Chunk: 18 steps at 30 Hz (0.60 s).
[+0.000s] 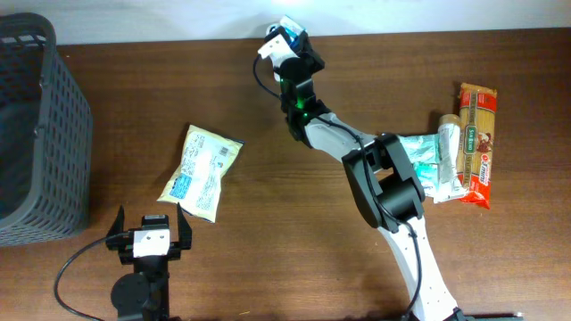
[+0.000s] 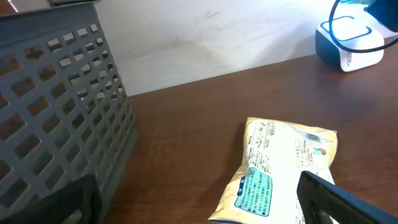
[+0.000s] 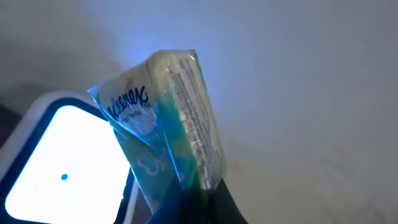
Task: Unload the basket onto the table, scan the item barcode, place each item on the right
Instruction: 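Hold the Kleenex pack up to the barcode scanner, then place the Kleenex pack with the items on the right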
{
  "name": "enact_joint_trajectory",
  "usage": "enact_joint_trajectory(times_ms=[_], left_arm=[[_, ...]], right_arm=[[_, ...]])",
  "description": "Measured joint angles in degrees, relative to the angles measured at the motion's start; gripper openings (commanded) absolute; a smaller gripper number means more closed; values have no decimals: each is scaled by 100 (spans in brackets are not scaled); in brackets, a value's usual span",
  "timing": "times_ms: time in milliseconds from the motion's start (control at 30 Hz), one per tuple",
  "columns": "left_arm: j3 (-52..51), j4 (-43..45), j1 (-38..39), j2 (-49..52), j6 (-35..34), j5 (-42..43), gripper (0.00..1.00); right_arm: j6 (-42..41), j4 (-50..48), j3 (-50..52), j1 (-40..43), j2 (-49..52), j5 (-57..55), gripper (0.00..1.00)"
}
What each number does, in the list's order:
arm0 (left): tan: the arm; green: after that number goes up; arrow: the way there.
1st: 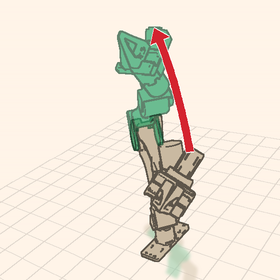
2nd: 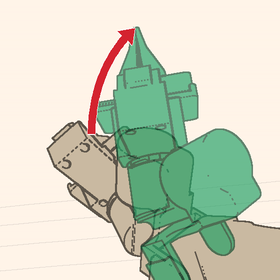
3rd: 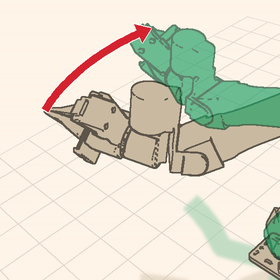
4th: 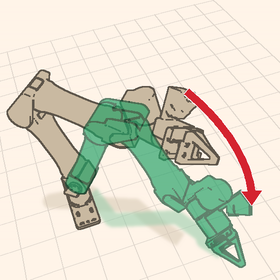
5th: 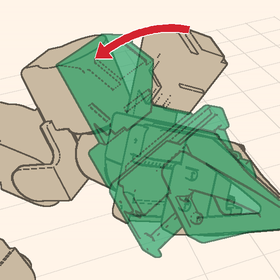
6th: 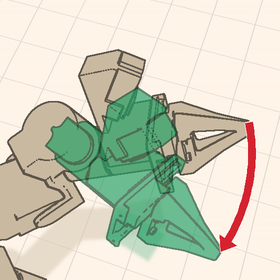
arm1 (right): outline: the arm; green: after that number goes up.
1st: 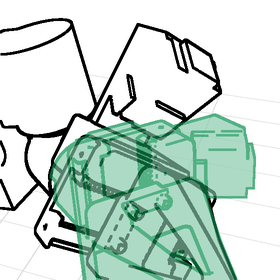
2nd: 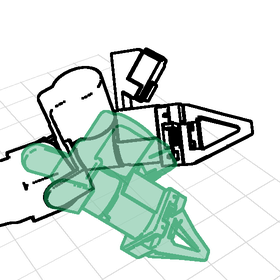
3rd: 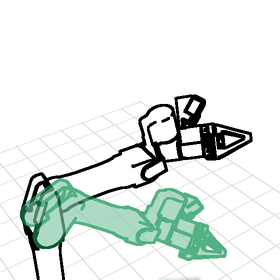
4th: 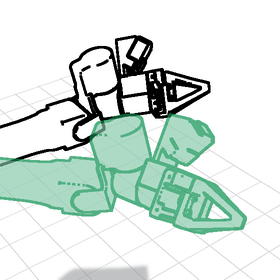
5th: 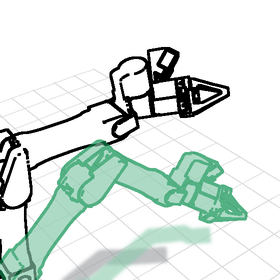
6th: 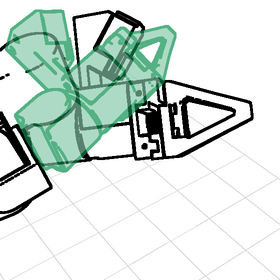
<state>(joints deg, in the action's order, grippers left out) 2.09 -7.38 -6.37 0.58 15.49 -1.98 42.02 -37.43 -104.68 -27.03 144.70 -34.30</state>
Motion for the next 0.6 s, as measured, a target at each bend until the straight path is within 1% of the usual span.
enact_joint_trajectory(times_ms=[167, 367, 400, 467, 533, 567, 600], left_arm=[[0, 0, 0, 0, 0, 0, 99], [0, 0, 0, 0, 2, 0, 99], [0, 0, 0, 0, 2, 0, 99], [0, 0, 0, 2, 2, 0, 99], [0, 2, 0, 4, 0, 0, 99], [-2, 0, 0, 2, 2, 0, 99], [-2, 9, 0, 9, 0, 0, 99]], right_arm=[[7, -17, 0, 59, 2, 293, 4], [225, 109, 0, -22, 0, -107, 4], [238, 304, -2, -61, -11, -122, 4], [66, 1036, 2, -94, -271, -151, 4], [-201, 2074, 2, -114, -841, -85, 4], [-505, 2889, -9, -125, -1281, 42, 4], [-758, 3362, -24, -151, -1788, 216, 4]])
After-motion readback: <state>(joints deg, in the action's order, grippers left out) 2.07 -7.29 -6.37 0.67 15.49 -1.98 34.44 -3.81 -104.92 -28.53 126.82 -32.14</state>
